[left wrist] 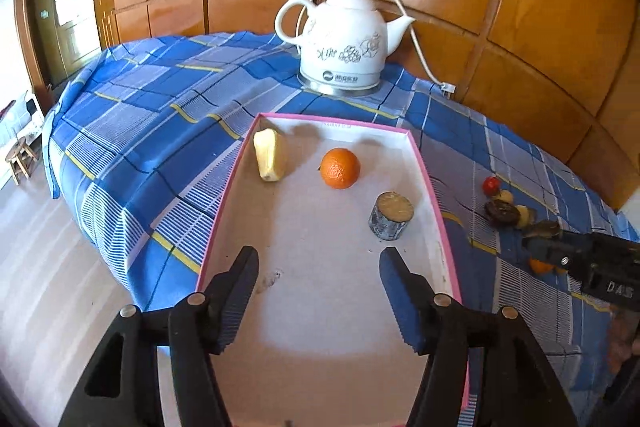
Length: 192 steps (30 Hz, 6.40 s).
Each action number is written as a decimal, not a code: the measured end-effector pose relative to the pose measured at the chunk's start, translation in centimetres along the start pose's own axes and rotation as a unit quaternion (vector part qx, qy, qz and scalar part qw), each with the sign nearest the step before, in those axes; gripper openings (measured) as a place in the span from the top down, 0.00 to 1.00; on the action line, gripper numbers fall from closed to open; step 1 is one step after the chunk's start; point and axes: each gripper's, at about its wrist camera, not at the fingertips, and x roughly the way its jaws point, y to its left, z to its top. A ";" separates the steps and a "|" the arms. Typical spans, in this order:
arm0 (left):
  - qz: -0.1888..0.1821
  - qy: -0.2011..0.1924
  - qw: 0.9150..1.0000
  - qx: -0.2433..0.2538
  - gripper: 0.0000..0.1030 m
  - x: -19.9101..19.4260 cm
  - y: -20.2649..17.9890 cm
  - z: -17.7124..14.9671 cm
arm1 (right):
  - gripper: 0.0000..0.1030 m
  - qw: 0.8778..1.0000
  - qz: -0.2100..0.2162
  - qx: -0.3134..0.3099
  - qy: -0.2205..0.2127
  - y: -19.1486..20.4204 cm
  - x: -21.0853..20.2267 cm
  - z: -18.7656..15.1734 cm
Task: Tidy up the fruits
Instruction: 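Grasp the dark brown fruit with the right tool and release it in the tray, then withdraw the right tool from the tray toward the remaining fruits, then move both tools toward the remaining orange and small yellow fruit, then grasp the orange with the left tool while the right tool grasps the small yellow fruit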
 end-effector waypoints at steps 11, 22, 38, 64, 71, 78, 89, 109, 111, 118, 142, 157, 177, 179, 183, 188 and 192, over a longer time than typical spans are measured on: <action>0.033 -0.063 0.997 0.015 0.33 -3.5 0.4 -0.1 | 0.54 0.996 0.072 -0.044 0.007 6.9 1.0 0.8; 0.054 -0.089 0.994 0.014 0.31 -5.0 1.6 -0.1 | 0.54 0.994 0.085 -0.055 0.039 11.0 5.1 2.4; 0.036 -0.099 0.993 0.044 0.30 -5.7 -0.3 -0.5 | 0.49 0.998 0.065 -0.012 0.020 8.2 3.9 1.8; -0.026 -0.088 0.976 0.197 0.29 -5.4 -10.2 -1.8 | 0.49 0.998 -0.019 0.044 -0.035 -2.1 -4.3 -1.3; -0.026 -0.086 0.972 0.216 0.29 -5.3 -11.5 -2.1 | 0.49 0.997 -0.039 0.059 -0.044 -4.8 -5.6 -1.6; -0.027 -0.075 0.970 0.228 0.29 -4.7 -12.2 -2.4 | 0.49 0.994 -0.068 0.067 -0.048 -7.8 -6.9 -1.7; -0.072 0.010 0.981 0.179 0.33 -0.7 -12.4 -1.0 | 0.49 0.983 -0.121 0.133 -0.026 -15.9 -6.1 -3.4; -0.117 0.097 0.973 0.174 0.47 6.8 -17.5 2.6 | 0.49 0.974 -0.076 0.210 -0.031 -18.1 -6.7 -3.5; -0.117 0.102 0.973 0.171 0.45 7.5 -17.8 2.9 | 0.49 0.967 -0.077 0.238 -0.043 -19.1 -7.3 -3.8; -0.119 0.107 0.971 0.175 0.44 9.1 -18.9 3.5 | 0.49 0.952 -0.070 0.293 -0.052 -20.9 -8.0 -4.4; -0.144 0.128 0.964 0.181 0.48 14.6 -21.2 3.7 | 0.61 0.975 0.002 0.216 0.053 -17.3 -2.7 -3.5; -0.120 0.118 0.972 0.164 0.38 12.8 -19.6 2.5 | 0.65 0.971 -0.005 0.222 0.082 -17.8 -0.7 -4.9; -0.192 0.078 0.954 0.219 0.33 7.7 -23.4 -0.8 | 0.78 0.987 -0.082 0.121 0.063 -15.1 -1.7 -4.4; -0.191 0.088 0.954 0.215 0.35 8.2 -23.6 -1.0 | 0.78 0.986 -0.086 0.133 0.051 -15.7 -2.3 -4.3; -0.190 0.098 0.952 0.220 0.43 8.9 -24.5 -1.4 | 0.78 0.985 -0.086 0.143 0.044 -16.1 -2.7 -4.1; -0.194 0.114 0.949 0.219 0.61 9.8 -25.3 -1.9 | 0.78 0.986 -0.088 0.136 0.047 -15.9 -2.6 -4.1; -0.213 0.118 0.948 0.206 0.62 8.9 -24.2 -2.0 | 0.78 0.986 -0.090 0.135 0.048 -15.9 -2.5 -4.1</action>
